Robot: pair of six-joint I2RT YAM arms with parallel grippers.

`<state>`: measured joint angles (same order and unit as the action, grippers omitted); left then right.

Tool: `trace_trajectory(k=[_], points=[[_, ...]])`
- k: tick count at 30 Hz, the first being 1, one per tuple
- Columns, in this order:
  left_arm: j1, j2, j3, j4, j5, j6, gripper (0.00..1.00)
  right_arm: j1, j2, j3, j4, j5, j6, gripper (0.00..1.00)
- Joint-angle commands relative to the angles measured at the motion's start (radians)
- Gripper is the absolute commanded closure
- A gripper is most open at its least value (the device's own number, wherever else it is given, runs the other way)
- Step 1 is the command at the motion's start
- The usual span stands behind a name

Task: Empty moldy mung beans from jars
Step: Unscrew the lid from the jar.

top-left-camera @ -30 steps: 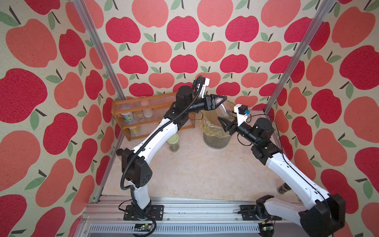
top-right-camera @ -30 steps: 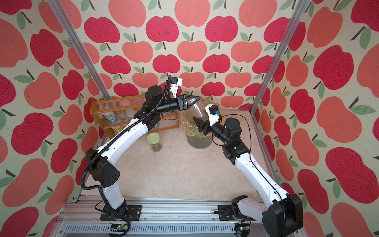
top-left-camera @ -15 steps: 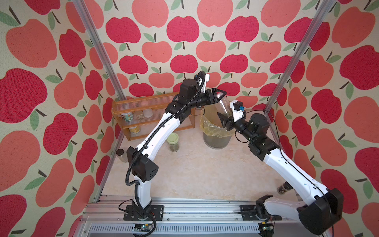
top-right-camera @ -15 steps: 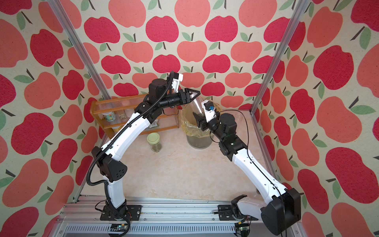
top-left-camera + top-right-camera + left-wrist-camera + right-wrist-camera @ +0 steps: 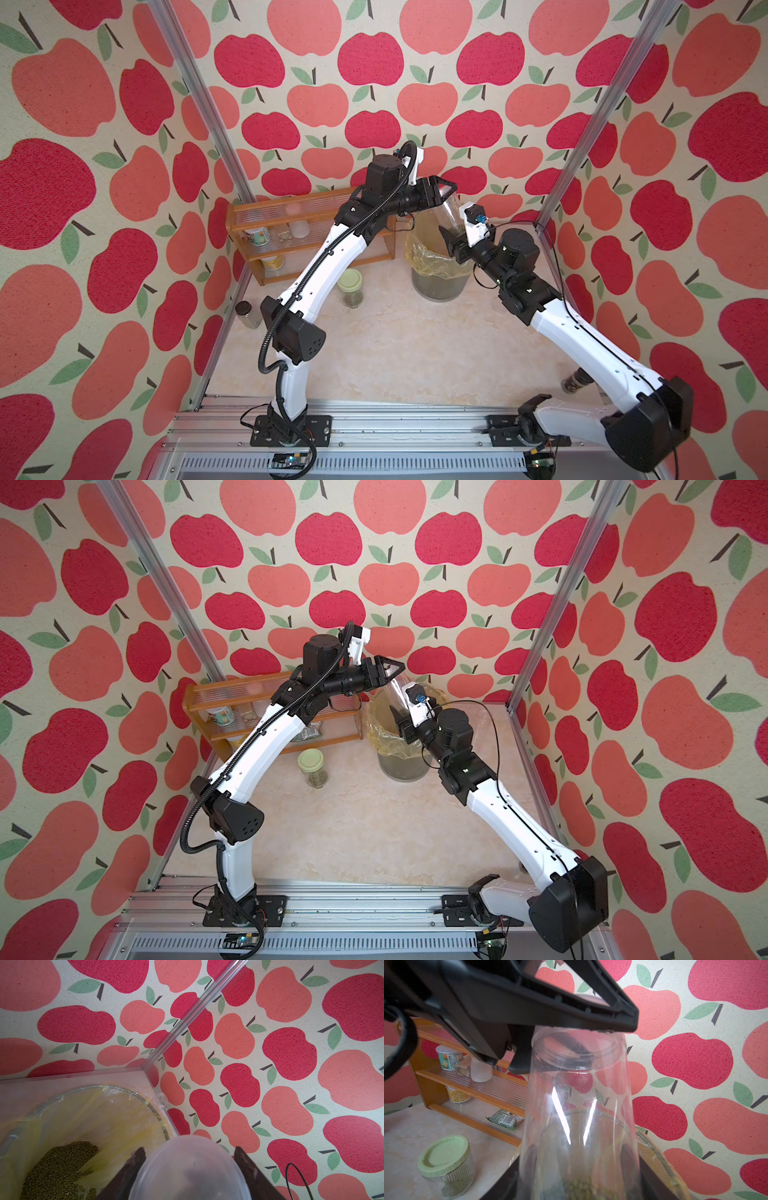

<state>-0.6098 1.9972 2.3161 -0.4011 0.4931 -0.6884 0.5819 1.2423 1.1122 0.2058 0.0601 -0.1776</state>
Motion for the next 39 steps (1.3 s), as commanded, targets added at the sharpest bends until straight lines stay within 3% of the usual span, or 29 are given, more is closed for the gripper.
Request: trace_trajectory(k=[1, 8, 15, 23, 39], points=[[0.037, 0.027, 0.001, -0.04, -0.074, 0.027, 0.38, 0.01, 0.01, 0.055, -0.001, 0.135, -0.069, 0.63], [0.047, 0.078, 0.106, -0.112, -0.07, 0.026, 0.37, 0.015, 0.021, 0.038, 0.021, 0.223, -0.106, 0.63], [0.047, 0.092, 0.131, -0.122, -0.062, 0.023, 0.36, 0.01, 0.028, 0.032, 0.056, 0.191, -0.093, 0.63], [0.057, 0.056, 0.065, -0.072, -0.051, 0.014, 0.31, -0.009, 0.012, 0.006, 0.064, 0.111, 0.0, 0.62], [0.077, 0.003, -0.014, -0.004, -0.045, 0.012, 0.21, -0.041, -0.004, -0.045, 0.092, 0.062, 0.095, 0.63]])
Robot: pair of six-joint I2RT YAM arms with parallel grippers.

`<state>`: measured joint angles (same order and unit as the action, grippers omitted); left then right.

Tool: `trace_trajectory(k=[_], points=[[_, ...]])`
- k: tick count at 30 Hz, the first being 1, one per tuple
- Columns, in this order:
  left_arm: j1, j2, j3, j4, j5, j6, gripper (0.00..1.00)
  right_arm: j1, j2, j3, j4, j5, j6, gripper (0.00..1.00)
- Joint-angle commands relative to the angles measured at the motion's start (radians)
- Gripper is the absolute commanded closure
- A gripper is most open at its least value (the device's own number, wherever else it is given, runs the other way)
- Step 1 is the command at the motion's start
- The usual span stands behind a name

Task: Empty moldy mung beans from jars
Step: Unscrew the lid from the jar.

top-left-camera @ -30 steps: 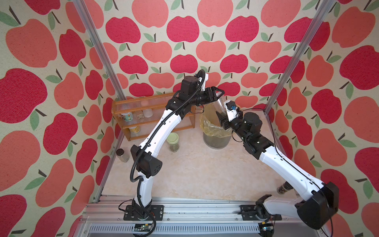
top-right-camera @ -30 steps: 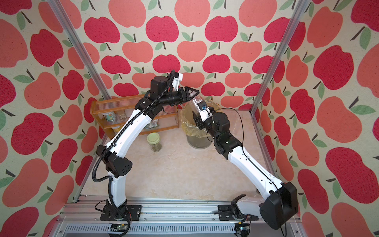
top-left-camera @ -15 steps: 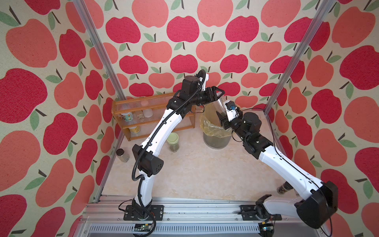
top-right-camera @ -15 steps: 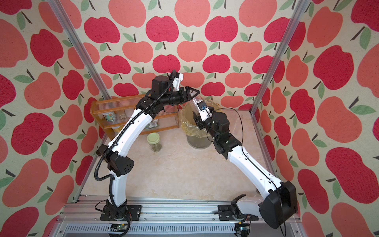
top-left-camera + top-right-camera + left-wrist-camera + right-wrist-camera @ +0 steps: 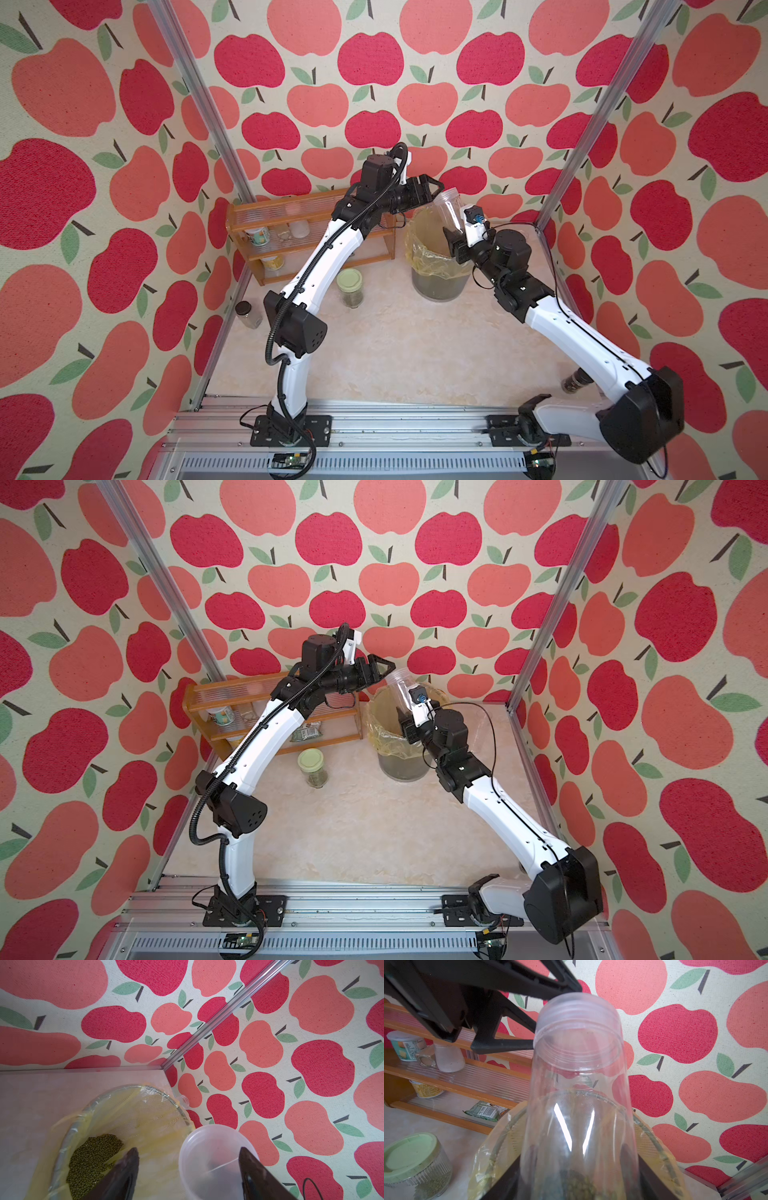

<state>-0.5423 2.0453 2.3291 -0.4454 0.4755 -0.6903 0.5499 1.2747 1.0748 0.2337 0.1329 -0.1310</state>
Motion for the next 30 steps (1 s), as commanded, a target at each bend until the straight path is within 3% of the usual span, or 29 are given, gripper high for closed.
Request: trace_trajectory(k=[1, 4, 8, 14, 16, 22, 26, 30], points=[[0.011, -0.054, -0.042, 0.054, -0.027, 0.014, 0.21, -0.013, -0.041, -0.011, 0.064, -0.018, 0.058, 0.63], [0.025, -0.106, -0.132, 0.167, 0.01, 0.021, 0.2, -0.031, -0.061, -0.023, 0.061, -0.055, 0.091, 0.63], [0.037, -0.224, -0.326, 0.398, 0.095, 0.077, 0.19, -0.101, -0.097, -0.044, 0.061, -0.205, 0.189, 0.62], [0.078, -0.412, -0.664, 0.789, 0.252, 0.139, 0.2, -0.179, -0.109, -0.062, 0.139, -0.587, 0.312, 0.61], [0.085, -0.456, -0.726, 0.827, 0.297, 0.177, 0.2, -0.186, -0.093, -0.048, 0.161, -0.702, 0.337, 0.6], [0.095, -0.503, -0.816, 0.932, 0.411, 0.232, 0.21, -0.192, -0.03, 0.0, 0.231, -0.896, 0.448, 0.6], [0.107, -0.473, -0.777, 0.949, 0.502, 0.231, 0.22, -0.193, 0.005, 0.008, 0.309, -0.966, 0.517, 0.6], [0.108, -0.445, -0.754, 0.964, 0.519, 0.22, 0.21, -0.193, 0.03, 0.011, 0.392, -1.004, 0.576, 0.59]])
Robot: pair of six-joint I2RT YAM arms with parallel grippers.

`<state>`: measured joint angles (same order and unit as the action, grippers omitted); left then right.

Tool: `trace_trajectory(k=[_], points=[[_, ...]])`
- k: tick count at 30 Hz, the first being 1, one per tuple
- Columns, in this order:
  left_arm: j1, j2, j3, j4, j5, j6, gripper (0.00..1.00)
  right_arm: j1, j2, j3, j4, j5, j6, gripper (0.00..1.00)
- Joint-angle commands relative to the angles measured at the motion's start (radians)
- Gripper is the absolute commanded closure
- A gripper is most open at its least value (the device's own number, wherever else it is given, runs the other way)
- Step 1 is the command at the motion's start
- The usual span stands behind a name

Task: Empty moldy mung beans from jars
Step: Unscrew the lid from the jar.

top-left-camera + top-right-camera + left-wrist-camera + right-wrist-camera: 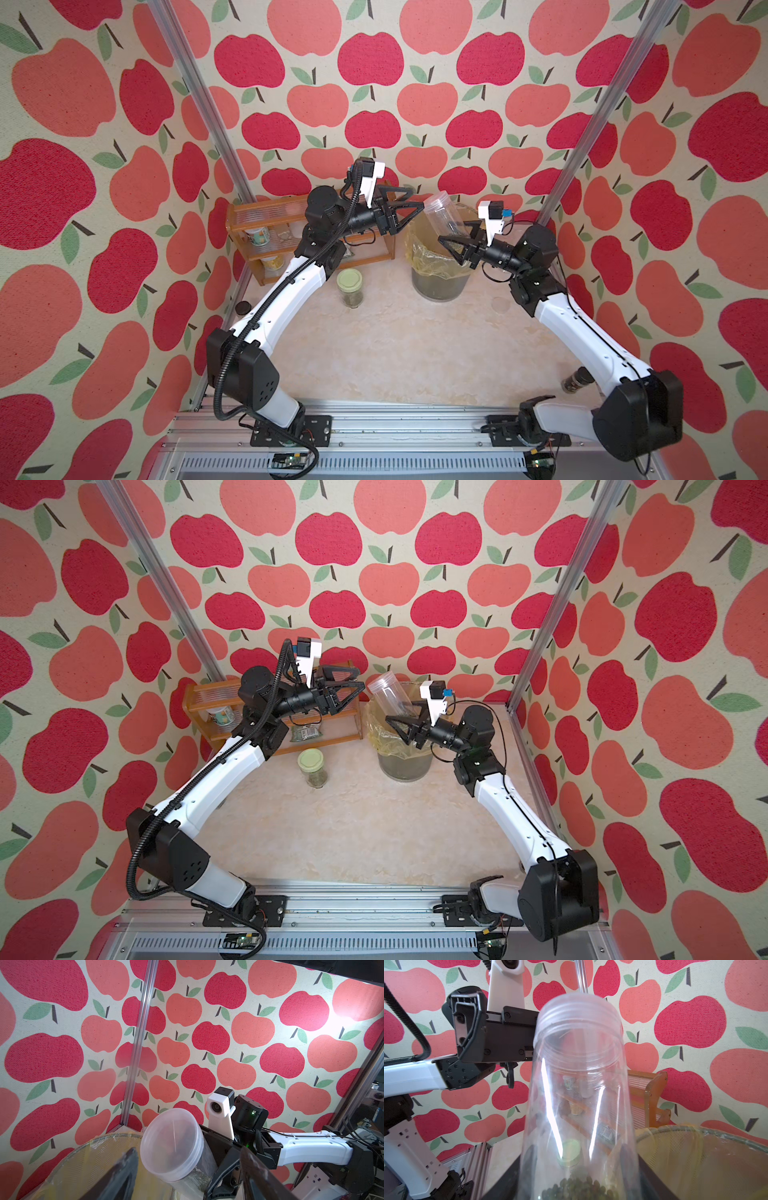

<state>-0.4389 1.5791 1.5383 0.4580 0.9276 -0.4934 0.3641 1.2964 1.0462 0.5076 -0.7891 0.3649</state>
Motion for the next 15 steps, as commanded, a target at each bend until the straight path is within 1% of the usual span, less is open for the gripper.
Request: trace_trajectory(k=[1, 8, 12, 15], points=[[0.005, 0.029, 0.04, 0.06, 0.067, 0.022, 0.21, -0.007, 0.015, 0.041, 0.133, -0.09, 0.091, 0.59], [0.021, 0.087, 0.049, 0.188, 0.12, -0.095, 0.21, -0.007, 0.038, 0.037, 0.199, -0.109, 0.127, 0.59], [0.019, 0.109, 0.051, 0.244, 0.13, -0.125, 0.21, -0.002, 0.051, 0.04, 0.213, -0.112, 0.129, 0.59], [0.011, 0.126, 0.076, 0.239, 0.133, -0.129, 0.21, 0.006, 0.063, 0.05, 0.197, -0.11, 0.105, 0.59]])
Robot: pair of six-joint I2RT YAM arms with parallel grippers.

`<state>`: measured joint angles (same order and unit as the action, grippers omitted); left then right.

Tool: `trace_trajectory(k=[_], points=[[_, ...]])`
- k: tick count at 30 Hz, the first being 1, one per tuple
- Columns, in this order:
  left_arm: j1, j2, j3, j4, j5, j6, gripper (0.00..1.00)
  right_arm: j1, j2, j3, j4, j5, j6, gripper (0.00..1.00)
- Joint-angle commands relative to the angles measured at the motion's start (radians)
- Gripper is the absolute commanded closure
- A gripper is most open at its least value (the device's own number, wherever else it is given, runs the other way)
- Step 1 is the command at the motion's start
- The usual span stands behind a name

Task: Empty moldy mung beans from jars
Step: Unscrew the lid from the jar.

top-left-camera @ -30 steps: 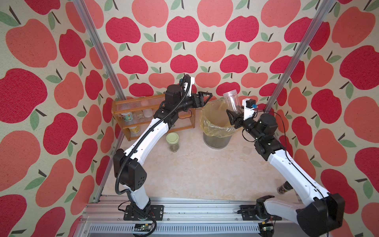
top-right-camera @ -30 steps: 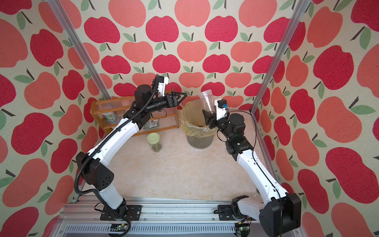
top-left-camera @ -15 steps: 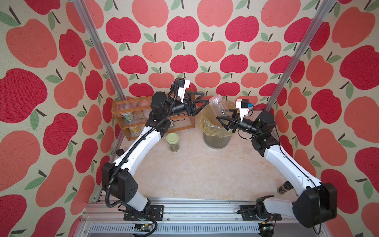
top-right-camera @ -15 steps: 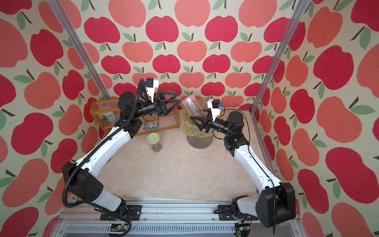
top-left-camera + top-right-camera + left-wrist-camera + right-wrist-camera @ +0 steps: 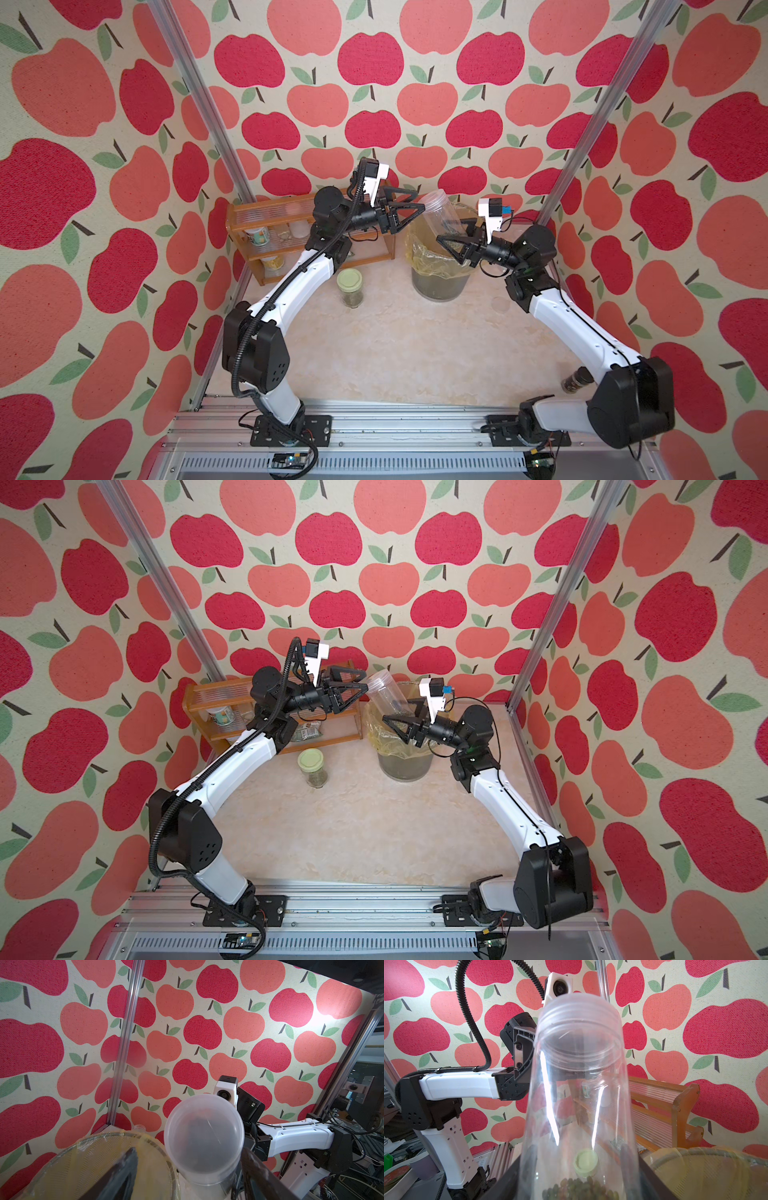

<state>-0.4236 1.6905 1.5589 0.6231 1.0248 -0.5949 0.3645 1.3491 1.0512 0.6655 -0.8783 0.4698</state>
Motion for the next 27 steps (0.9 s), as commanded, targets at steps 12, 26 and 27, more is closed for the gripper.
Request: trace_trajectory(k=[12, 26, 27], points=[[-0.03, 0.07, 0.11, 0.036, 0.049, -0.025, 0.22, 0.019, 0.049, 0.067, 0.067, -0.008, -0.015, 0.59], [-0.041, 0.134, 0.187, 0.0, 0.044, -0.081, 0.23, 0.027, 0.054, 0.056, 0.08, 0.006, -0.042, 0.59], [-0.041, 0.134, 0.188, 0.0, 0.04, -0.08, 0.23, 0.027, 0.055, 0.056, 0.081, 0.006, -0.04, 0.59]])
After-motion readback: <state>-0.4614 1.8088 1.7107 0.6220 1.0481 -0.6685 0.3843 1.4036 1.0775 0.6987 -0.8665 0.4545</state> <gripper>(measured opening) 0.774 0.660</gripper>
